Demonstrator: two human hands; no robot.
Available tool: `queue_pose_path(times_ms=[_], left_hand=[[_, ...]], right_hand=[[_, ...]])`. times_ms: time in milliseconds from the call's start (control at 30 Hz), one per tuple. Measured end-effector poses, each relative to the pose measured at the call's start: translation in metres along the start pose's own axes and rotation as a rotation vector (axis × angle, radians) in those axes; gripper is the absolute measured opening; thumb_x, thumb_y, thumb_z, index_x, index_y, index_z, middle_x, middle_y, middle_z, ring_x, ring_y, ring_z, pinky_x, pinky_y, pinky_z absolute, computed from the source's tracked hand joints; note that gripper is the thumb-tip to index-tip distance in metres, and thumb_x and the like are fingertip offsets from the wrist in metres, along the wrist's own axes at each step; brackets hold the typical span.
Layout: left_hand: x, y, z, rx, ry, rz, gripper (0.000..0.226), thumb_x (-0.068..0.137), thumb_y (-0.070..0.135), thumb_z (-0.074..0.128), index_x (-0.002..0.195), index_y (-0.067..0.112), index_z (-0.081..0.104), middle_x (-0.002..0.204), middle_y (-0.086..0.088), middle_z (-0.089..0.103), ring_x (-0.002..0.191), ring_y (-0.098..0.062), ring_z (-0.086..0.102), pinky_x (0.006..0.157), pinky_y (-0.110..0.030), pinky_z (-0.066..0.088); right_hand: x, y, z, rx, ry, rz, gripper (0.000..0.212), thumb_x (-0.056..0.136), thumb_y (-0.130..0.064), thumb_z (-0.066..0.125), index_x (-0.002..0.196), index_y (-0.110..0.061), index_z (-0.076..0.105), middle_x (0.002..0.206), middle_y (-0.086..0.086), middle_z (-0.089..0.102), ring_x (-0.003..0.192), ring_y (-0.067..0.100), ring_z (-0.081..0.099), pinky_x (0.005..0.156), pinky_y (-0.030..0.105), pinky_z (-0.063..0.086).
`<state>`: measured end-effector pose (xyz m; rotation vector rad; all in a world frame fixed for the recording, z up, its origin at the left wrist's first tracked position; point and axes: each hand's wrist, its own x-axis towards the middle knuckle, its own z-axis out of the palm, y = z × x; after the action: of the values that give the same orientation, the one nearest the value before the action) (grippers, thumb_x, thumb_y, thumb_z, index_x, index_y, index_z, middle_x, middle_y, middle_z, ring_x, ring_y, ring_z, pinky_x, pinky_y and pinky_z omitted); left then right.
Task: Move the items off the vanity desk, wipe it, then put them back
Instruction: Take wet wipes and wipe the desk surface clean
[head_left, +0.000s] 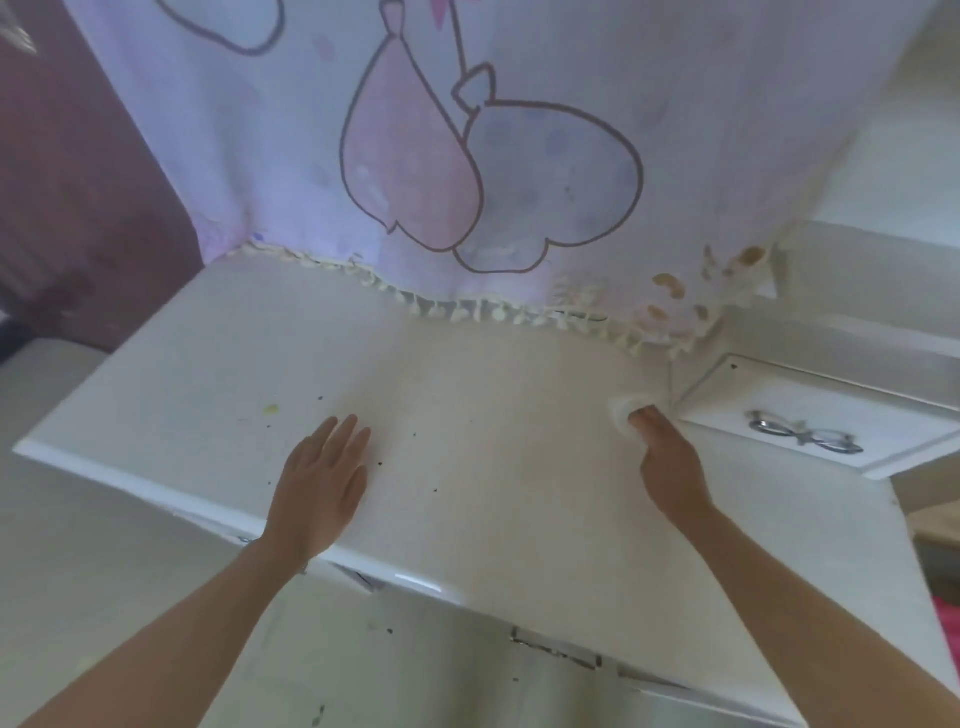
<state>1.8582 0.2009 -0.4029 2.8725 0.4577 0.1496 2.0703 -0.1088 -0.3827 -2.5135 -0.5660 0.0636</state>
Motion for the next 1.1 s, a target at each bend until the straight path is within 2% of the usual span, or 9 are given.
queue_pose_path(times_ms=[100, 233, 300, 367, 467, 633, 733, 833, 1100], left_hand=[[0.002, -0.016, 0.008, -0.049, 0.081, -0.011, 0.053, 0.098, 0.038, 0.010, 0.121, 0.009, 0.048, 0.123, -0.017, 0.059, 0.119, -0.031, 0.042, 0.092, -0.044, 0.043], [0.002, -0.017, 0.011, -0.056, 0.160, 0.019, 0.056, 0.098, 0.034, 0.012, 0.117, 0.003, 0.055, 0.122, -0.018, 0.059, 0.120, -0.028, 0.037, 0.095, -0.042, 0.034], [-0.002, -0.016, 0.012, -0.053, 0.163, -0.004, 0.060, 0.098, 0.034, 0.012, 0.114, 0.001, 0.060, 0.119, -0.017, 0.061, 0.120, -0.027, 0.039, 0.093, -0.044, 0.040], [-0.002, -0.016, 0.012, -0.044, 0.189, -0.005, 0.061, 0.099, 0.033, 0.012, 0.111, 0.001, 0.062, 0.117, -0.016, 0.063, 0.118, -0.027, 0.040, 0.092, -0.042, 0.038], [-0.001, -0.015, 0.010, -0.055, 0.220, 0.005, 0.059, 0.099, 0.033, 0.012, 0.111, 0.002, 0.061, 0.115, -0.015, 0.064, 0.116, -0.027, 0.040, 0.091, -0.043, 0.038], [-0.001, -0.015, 0.010, -0.039, 0.260, 0.012, 0.059, 0.099, 0.032, 0.012, 0.111, 0.002, 0.062, 0.116, -0.015, 0.064, 0.117, -0.026, 0.040, 0.094, -0.038, 0.031], [-0.007, -0.015, 0.004, -0.051, 0.327, 0.075, 0.048, 0.099, 0.030, 0.014, 0.116, 0.008, 0.054, 0.119, -0.013, 0.062, 0.119, -0.026, 0.041, 0.103, -0.034, 0.024], [-0.030, -0.037, -0.008, 0.018, 0.332, 0.132, 0.042, 0.099, 0.029, 0.016, 0.120, 0.011, 0.047, 0.127, -0.009, 0.054, 0.122, -0.027, 0.039, 0.107, -0.034, 0.018], [-0.085, -0.140, -0.005, 0.230, 0.130, -0.113, 0.053, 0.097, 0.041, 0.004, 0.146, 0.019, 0.010, 0.155, 0.002, 0.004, 0.141, -0.008, -0.010, 0.112, -0.030, 0.001]], right_hand=[[0.023, 0.003, 0.009, -0.001, -0.003, 0.120, 0.055, 0.076, 0.027, 0.035, 0.126, 0.007, 0.048, 0.138, 0.023, 0.042, 0.129, 0.037, 0.039, 0.102, 0.019, 0.021], [0.003, -0.032, 0.042, -0.090, -0.089, -0.197, 0.063, 0.061, 0.028, 0.038, 0.116, 0.004, 0.059, 0.126, 0.022, 0.054, 0.115, 0.045, 0.052, 0.102, 0.017, 0.017], [-0.028, -0.049, 0.064, -0.102, -0.108, -0.493, 0.059, 0.082, 0.007, 0.036, 0.124, -0.031, 0.055, 0.133, -0.013, 0.049, 0.117, 0.016, 0.056, 0.109, 0.011, 0.007], [-0.071, -0.057, 0.093, -0.057, -0.338, -0.684, 0.051, 0.095, -0.013, 0.035, 0.132, -0.049, 0.036, 0.142, -0.039, 0.016, 0.133, -0.013, 0.021, 0.117, 0.029, 0.003], [-0.117, -0.082, 0.113, 0.021, -0.639, -0.817, 0.066, 0.087, 0.004, 0.039, 0.144, -0.026, 0.027, 0.152, -0.022, 0.004, 0.142, 0.003, 0.003, 0.117, 0.032, 0.006], [-0.051, -0.082, 0.080, 0.225, -0.200, -0.377, 0.051, 0.078, -0.005, 0.031, 0.124, 0.005, 0.051, 0.128, -0.021, 0.050, 0.122, 0.009, 0.041, 0.105, 0.001, 0.008], [0.017, -0.066, 0.061, 0.103, -0.042, -0.073, 0.052, 0.076, 0.015, 0.035, 0.126, 0.006, 0.049, 0.138, 0.016, 0.043, 0.132, 0.029, 0.035, 0.107, 0.015, 0.017], [0.052, -0.068, 0.063, 0.004, -0.028, 0.111, 0.058, 0.079, 0.020, 0.037, 0.134, 0.002, 0.042, 0.147, 0.018, 0.032, 0.137, 0.028, 0.029, 0.110, 0.027, 0.017], [-0.037, -0.164, 0.141, 0.018, -0.177, -0.438, 0.068, 0.046, 0.017, 0.035, 0.107, 0.002, 0.063, 0.116, 0.021, 0.062, 0.111, 0.024, 0.044, 0.100, 0.027, 0.033]])
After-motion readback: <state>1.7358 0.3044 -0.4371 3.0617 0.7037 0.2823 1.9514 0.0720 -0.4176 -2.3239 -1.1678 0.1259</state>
